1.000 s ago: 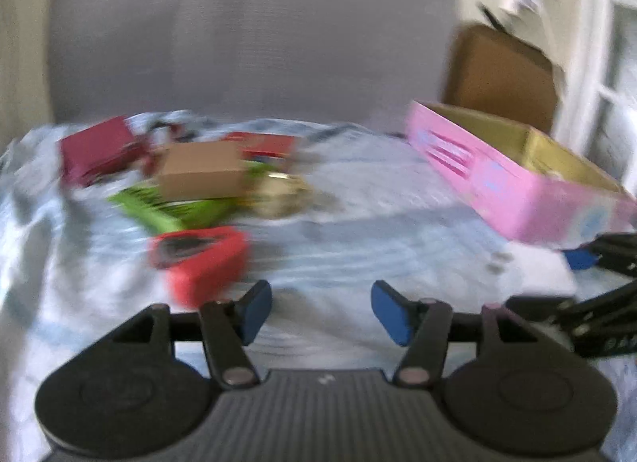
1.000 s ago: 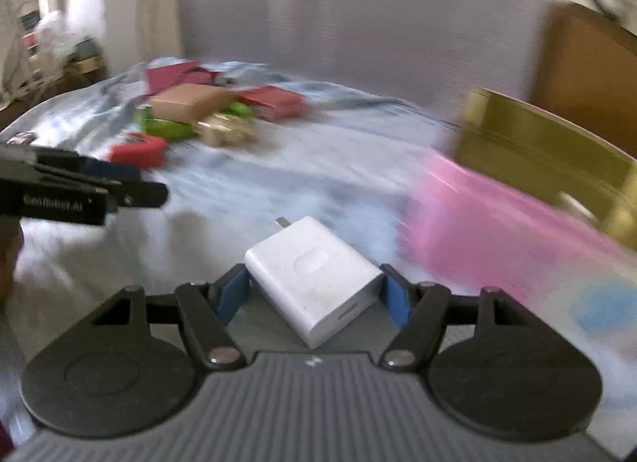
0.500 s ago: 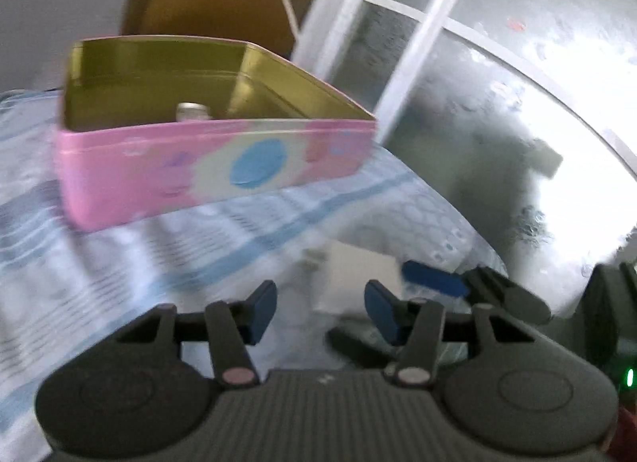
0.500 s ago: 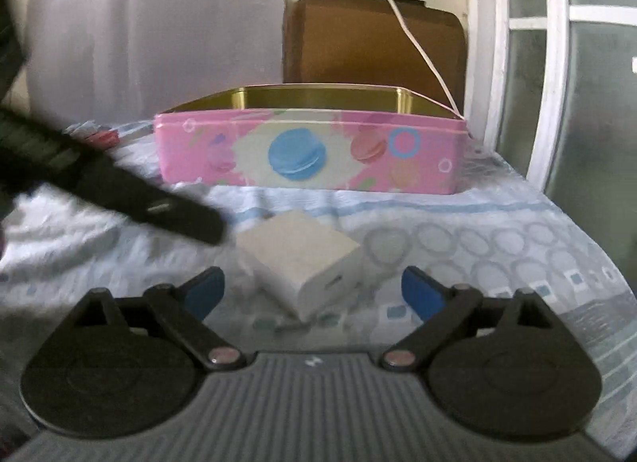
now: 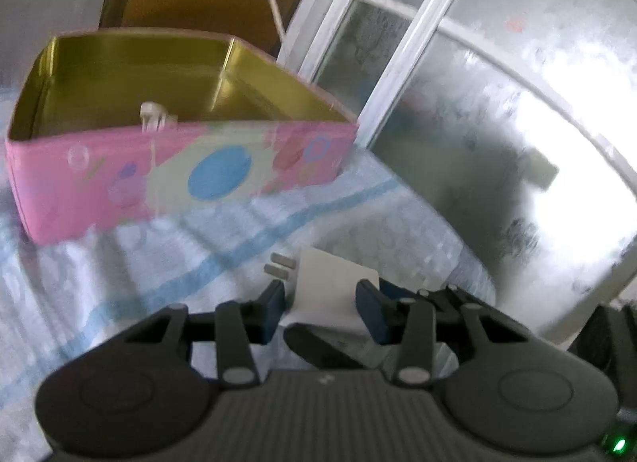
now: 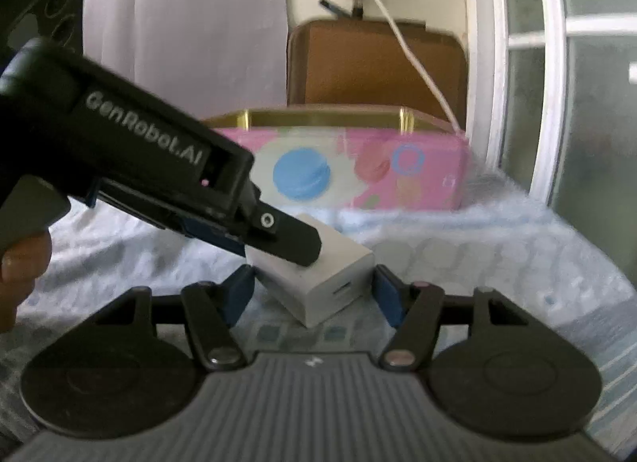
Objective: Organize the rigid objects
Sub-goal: 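Lower the white charger cube into the pink tin and release it, then grasp the red stapler with the right gripper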
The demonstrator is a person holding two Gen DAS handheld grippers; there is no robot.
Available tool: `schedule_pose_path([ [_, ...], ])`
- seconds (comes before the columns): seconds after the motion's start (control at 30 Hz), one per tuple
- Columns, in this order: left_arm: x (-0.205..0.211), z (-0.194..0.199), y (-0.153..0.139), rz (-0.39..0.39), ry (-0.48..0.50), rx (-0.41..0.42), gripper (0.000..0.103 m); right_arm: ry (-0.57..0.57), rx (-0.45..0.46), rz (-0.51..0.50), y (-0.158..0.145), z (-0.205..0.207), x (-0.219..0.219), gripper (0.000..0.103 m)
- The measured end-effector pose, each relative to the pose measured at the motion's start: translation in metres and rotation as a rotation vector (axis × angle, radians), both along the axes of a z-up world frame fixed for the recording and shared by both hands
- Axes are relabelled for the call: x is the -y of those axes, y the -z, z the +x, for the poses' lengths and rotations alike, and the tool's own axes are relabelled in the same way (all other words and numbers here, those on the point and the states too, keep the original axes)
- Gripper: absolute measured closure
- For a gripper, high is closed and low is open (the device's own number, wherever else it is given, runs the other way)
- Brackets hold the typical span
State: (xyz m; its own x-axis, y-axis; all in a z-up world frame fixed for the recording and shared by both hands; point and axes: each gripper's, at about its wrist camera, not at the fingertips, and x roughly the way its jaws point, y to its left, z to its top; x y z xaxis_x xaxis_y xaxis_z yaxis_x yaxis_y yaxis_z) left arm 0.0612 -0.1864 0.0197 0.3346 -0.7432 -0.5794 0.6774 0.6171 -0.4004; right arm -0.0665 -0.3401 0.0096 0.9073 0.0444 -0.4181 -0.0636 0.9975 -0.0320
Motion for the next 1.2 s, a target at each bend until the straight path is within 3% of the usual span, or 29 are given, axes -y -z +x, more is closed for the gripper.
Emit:
schedule_pose_path([
  [0.13,0.003,0.008,-0.035,-0.03,-0.011,0.104,0.063,0.004,0.112,-0.056,-0.025,0.008,-0.004,0.036],
  [0.3,0.017,0.046,-0.061,-0.03,-0.068,0.208,0.062,-0.013,0.173,-0.057,-0.05,0.063,0.006,0.036],
  [0.43,0.028,0.091,-0.057,-0.009,-0.137,0.181,0.062,-0.034,0.111,-0.001,-0.052,0.115,0.012,0.036],
  [0.53,0.031,0.121,-0.046,0.0,-0.178,0.116,0.062,-0.051,0.045,0.013,-0.044,0.145,0.013,0.036],
  [0.73,0.037,0.146,-0.027,0.02,-0.224,0.052,0.059,-0.034,-0.009,0.039,-0.03,0.173,0.014,0.034],
  [1.0,-0.005,0.092,-0.054,-0.091,-0.201,0.138,0.059,-0.02,0.139,0.057,-0.046,0.111,0.001,0.035],
  [1.2,-0.071,0.014,-0.051,-0.074,-0.197,0.225,0.057,-0.086,0.19,0.112,-0.044,0.06,-0.026,0.035],
])
